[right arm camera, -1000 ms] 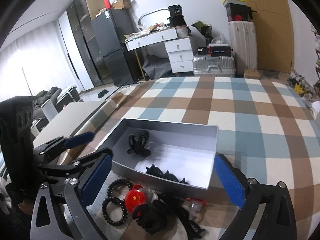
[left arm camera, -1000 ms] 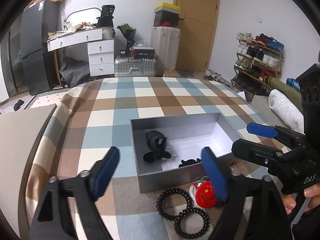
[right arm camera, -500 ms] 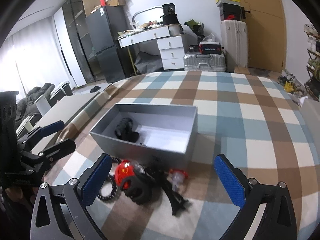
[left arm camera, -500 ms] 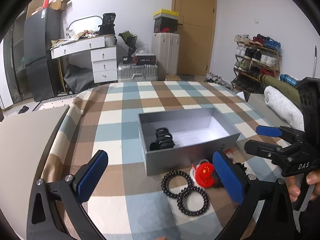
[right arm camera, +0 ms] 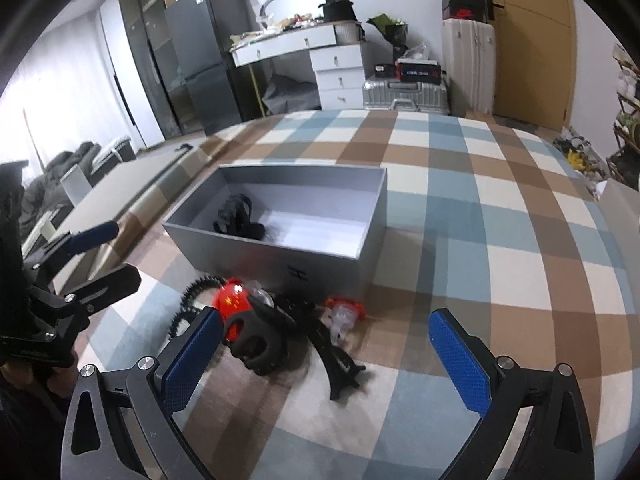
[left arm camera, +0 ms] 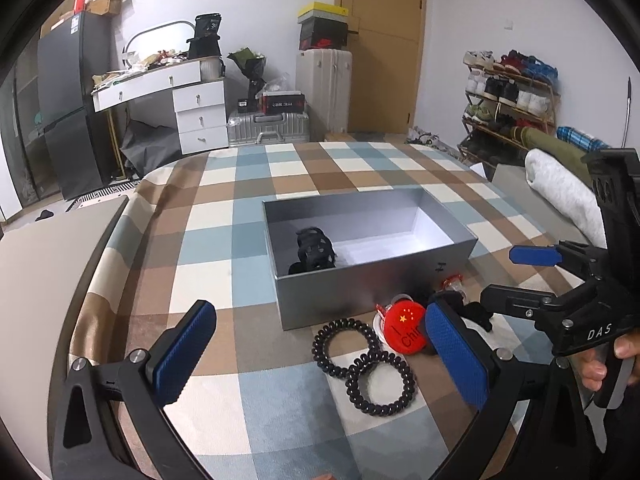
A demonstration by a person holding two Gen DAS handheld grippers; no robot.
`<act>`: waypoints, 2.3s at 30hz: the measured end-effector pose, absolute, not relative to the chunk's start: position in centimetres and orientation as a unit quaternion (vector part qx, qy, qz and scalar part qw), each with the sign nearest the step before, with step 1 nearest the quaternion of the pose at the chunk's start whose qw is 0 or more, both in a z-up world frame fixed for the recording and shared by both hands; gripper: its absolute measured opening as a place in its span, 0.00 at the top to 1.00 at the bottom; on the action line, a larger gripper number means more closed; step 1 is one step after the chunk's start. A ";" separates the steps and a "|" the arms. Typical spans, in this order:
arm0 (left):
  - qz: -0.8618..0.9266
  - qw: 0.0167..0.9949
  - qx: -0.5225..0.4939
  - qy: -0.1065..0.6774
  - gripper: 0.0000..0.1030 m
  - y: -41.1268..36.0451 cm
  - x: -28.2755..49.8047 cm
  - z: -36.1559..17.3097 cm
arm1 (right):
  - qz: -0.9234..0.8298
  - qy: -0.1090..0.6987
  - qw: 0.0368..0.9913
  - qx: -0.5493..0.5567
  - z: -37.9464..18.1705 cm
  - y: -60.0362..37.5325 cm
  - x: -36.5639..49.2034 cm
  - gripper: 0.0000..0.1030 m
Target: Organize jewelry
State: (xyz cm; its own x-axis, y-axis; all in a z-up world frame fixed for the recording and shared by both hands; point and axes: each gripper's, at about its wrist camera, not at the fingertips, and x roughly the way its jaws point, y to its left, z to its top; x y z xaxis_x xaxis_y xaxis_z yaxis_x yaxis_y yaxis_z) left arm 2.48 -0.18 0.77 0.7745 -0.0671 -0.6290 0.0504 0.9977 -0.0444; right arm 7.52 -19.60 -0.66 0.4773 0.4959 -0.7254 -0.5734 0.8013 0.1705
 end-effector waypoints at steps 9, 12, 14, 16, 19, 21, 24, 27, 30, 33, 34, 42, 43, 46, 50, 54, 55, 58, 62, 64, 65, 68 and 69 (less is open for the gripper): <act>-0.037 0.934 0.002 0.356 0.01 -0.6 2.6 0.0 | 0.325 0.415 0.848 -0.051 -1.1 -19.1 7.0 0.00; -0.035 0.933 0.005 0.359 0.01 -0.8 2.6 -0.1 | 0.345 0.414 0.841 -0.046 -1.0 -18.8 6.6 0.00; -0.035 0.933 0.004 0.359 0.01 -0.7 2.5 -0.2 | 0.352 0.412 0.839 -0.048 -1.0 -18.4 6.4 0.00; -0.032 0.933 0.001 0.359 0.01 -0.6 2.5 -0.2 | 0.355 0.412 0.838 -0.048 -1.1 -18.2 6.2 0.00; -0.030 0.932 -0.004 0.361 0.01 -0.4 2.6 -0.2 | 0.357 0.416 0.835 -0.051 -1.4 -17.9 6.1 0.00; -0.028 0.932 -0.004 0.361 0.01 -0.2 2.6 -0.2 | 0.359 0.419 0.833 -0.047 -1.5 -17.9 6.1 0.00; -0.029 0.932 -0.007 0.362 0.01 -0.1 2.7 -0.3 | 0.373 0.417 0.828 -0.035 -1.5 -17.9 6.0 0.01; -0.027 0.932 -0.010 0.361 0.01 0.0 2.7 -0.3 | 0.393 0.418 0.819 -0.029 -1.6 -17.6 5.7 0.03; -0.025 0.932 -0.016 0.362 0.01 0.2 2.8 -0.4 | 0.406 0.421 0.810 -0.028 -1.8 -17.1 5.4 0.06; -0.027 0.930 -0.021 0.366 0.01 0.2 3.0 -0.7 | 0.416 0.425 0.804 -0.028 -2.1 -16.7 5.2 0.12; -0.027 0.930 -0.019 0.366 0.01 0.2 2.9 -0.7 | 0.417 0.426 0.802 -0.029 -2.2 -16.6 5.2 0.13; -0.028 0.929 -0.021 0.368 0.01 0.4 2.9 -0.8 | 0.425 0.430 0.797 -0.021 -2.6 -16.5 5.1 0.27; -0.028 0.929 -0.023 0.368 0.01 0.4 2.8 -0.7 | 0.425 0.433 0.795 -0.021 -2.7 -16.4 5.1 0.28; -0.030 0.929 -0.026 0.369 0.01 0.5 2.9 -0.7 | 0.426 0.437 0.792 -0.021 -3.0 -16.3 5.1 0.31; -0.033 0.929 -0.026 0.368 0.01 0.5 2.9 -0.7 | 0.420 0.436 0.796 -0.020 -3.2 -16.3 5.2 0.32; -0.034 0.929 -0.022 0.368 0.01 0.3 2.9 -0.7 | 0.414 0.435 0.799 -0.025 -3.3 -16.3 5.3 0.46; -0.034 0.929 -0.021 0.369 0.01 0.3 2.9 -0.7 | 0.412 0.435 0.800 -0.028 -3.3 -16.3 5.3 0.48; -0.036 0.928 -0.023 0.369 0.01 0.3 2.9 -0.7 | 0.408 0.436 0.802 -0.033 -3.4 -16.3 5.4 0.50; -0.036 0.929 -0.021 0.367 0.01 0.3 2.8 -0.5 | 0.401 0.440 0.802 -0.043 -3.9 -15.9 5.4 0.50; -0.037 0.929 -0.024 0.367 0.01 0.3 2.8 -0.5 | 0.402 0.442 0.801 -0.045 -4.1 -15.7 5.3 0.49; -0.037 0.929 -0.025 0.368 0.01 0.3 2.8 -0.6 | 0.397 0.439 0.805 -0.048 -4.1 -15.6 5.2 0.49; -0.038 0.928 -0.024 0.369 0.01 0.2 2.9 -0.7 | 0.394 0.439 0.806 -0.043 -4.2 -15.6 5.3 0.49; -0.038 0.928 -0.022 0.369 0.01 0.2 2.9 -0.7 | 0.391 0.438 0.808 -0.044 -4.2 -15.7 5.3 0.49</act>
State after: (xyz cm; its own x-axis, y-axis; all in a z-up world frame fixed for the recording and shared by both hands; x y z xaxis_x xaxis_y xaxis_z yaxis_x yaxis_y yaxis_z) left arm 2.89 0.17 -0.68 0.7242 -0.0867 -0.6842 0.0540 0.9962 -0.0690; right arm 5.34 -15.65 -4.16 0.3091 0.5941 -0.7426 -0.6707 0.6898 0.2727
